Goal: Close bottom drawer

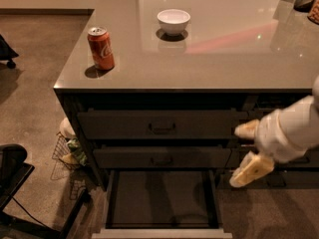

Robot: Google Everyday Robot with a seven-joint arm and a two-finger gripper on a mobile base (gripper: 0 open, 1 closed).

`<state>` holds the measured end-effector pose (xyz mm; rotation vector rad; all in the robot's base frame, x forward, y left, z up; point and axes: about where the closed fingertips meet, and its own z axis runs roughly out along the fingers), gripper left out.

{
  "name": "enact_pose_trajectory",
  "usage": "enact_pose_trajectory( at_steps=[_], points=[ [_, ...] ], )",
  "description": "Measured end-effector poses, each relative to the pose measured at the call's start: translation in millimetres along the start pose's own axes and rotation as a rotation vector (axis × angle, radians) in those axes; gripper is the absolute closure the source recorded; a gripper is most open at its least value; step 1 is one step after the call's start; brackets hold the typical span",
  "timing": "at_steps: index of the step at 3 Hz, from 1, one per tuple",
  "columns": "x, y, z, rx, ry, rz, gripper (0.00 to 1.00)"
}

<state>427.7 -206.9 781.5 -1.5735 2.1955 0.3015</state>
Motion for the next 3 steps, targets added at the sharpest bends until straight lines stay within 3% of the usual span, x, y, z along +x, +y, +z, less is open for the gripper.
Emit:
enact_pose_trajectory(
  at_steps=[1,2,3],
  points=[
    [43.9,23.8,85.6,-0.052,-0.071,0.063,0.41],
    [89.0,50.5,156.4,-0.05,-0.089,0.121,0.65],
    [127.3,68.3,201.6,-0.014,-0.071,0.198,0.88]
  ],
)
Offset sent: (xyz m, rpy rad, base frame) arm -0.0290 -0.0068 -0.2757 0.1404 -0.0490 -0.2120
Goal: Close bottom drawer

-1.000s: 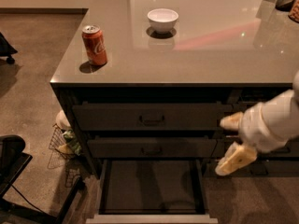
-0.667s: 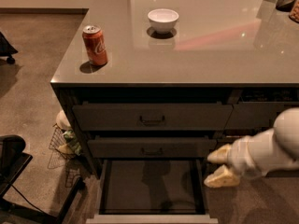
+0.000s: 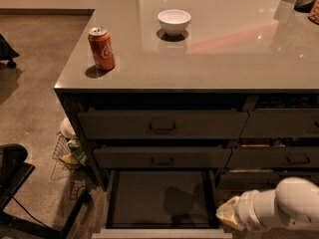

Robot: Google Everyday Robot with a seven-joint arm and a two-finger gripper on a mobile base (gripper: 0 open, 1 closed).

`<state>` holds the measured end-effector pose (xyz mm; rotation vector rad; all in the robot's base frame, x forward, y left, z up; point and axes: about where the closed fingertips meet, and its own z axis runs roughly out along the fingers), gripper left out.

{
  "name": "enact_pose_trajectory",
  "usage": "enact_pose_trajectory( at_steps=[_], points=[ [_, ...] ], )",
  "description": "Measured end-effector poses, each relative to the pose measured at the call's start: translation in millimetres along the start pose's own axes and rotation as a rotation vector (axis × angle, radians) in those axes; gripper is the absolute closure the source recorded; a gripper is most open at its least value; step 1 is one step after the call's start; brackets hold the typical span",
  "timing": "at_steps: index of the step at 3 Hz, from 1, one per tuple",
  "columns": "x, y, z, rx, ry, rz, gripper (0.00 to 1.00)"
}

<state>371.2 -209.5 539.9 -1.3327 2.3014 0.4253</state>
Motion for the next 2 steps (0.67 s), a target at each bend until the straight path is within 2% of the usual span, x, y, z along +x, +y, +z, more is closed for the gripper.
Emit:
enact_pose_trajectory(
  at_steps=[1,2],
  points=[
    [1.4,-8.3,5.9,0.049,-0.011,0.009,1.0],
    [1.1,-8.6,5.6,0.05,-0.011,0.008,1.0]
  ],
)
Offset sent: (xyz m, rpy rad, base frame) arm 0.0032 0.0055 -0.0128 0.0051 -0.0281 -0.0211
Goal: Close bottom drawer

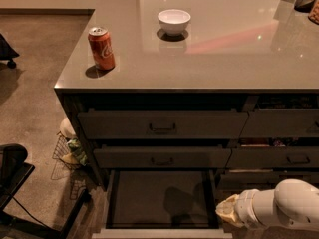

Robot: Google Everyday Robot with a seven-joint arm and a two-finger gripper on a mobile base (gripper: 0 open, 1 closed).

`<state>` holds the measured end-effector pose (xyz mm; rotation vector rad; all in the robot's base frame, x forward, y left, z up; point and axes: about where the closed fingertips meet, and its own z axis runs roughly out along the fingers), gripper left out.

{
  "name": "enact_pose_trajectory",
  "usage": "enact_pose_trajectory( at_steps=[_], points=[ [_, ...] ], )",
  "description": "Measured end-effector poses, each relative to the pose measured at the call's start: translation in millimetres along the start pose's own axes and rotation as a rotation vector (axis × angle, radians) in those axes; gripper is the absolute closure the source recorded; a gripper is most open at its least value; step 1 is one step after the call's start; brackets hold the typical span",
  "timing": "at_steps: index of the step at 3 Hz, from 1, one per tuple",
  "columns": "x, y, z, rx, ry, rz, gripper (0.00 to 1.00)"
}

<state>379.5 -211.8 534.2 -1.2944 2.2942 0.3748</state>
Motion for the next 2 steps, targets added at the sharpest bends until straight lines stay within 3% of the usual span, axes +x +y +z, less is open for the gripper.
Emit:
enact_pose_trajectory(
  at_steps=[1,2],
  points=[
    [16.3,2.2,26.1,-0.018,-0.016,0.028,1.0],
    [62.5,-15.3,68.1,0.006,-0.076,0.103,1.0]
  ],
)
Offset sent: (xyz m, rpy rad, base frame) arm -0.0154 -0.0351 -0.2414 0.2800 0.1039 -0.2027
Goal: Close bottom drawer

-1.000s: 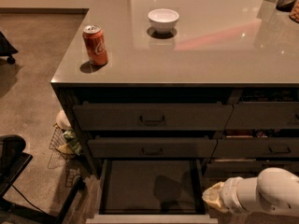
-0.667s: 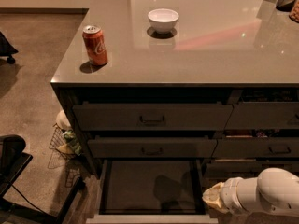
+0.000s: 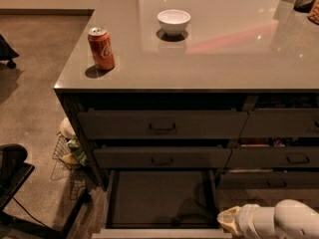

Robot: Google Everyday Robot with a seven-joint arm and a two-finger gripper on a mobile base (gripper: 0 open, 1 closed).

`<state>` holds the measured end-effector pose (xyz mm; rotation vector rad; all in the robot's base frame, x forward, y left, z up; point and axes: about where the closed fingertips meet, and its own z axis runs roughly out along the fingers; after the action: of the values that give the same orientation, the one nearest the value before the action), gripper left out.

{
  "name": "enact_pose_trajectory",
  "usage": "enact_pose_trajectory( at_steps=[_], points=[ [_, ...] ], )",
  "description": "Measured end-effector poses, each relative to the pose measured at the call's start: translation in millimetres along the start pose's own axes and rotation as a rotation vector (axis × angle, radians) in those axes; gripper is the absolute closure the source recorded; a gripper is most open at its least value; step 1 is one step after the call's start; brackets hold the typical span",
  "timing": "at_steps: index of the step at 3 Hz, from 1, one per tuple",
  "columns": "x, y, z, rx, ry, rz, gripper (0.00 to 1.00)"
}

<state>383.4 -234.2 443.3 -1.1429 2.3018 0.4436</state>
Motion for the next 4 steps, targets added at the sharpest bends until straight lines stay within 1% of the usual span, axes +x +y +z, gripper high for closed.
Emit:
enact_pose_trajectory(
  at_steps=[1,2,3,4],
  points=[
    [72.9,-27.6,40.9,0.017,-0.083,0.088,1.0],
    [129.6,-17.8,77.3,-0.039,-0.121,0.145,1.0],
    [170.0,1.3,106.3,-0.119,-0.192,0.164,1.0],
    [185.7,23.9,138.0,-0.209,-0.224,0.158,1.0]
  ],
)
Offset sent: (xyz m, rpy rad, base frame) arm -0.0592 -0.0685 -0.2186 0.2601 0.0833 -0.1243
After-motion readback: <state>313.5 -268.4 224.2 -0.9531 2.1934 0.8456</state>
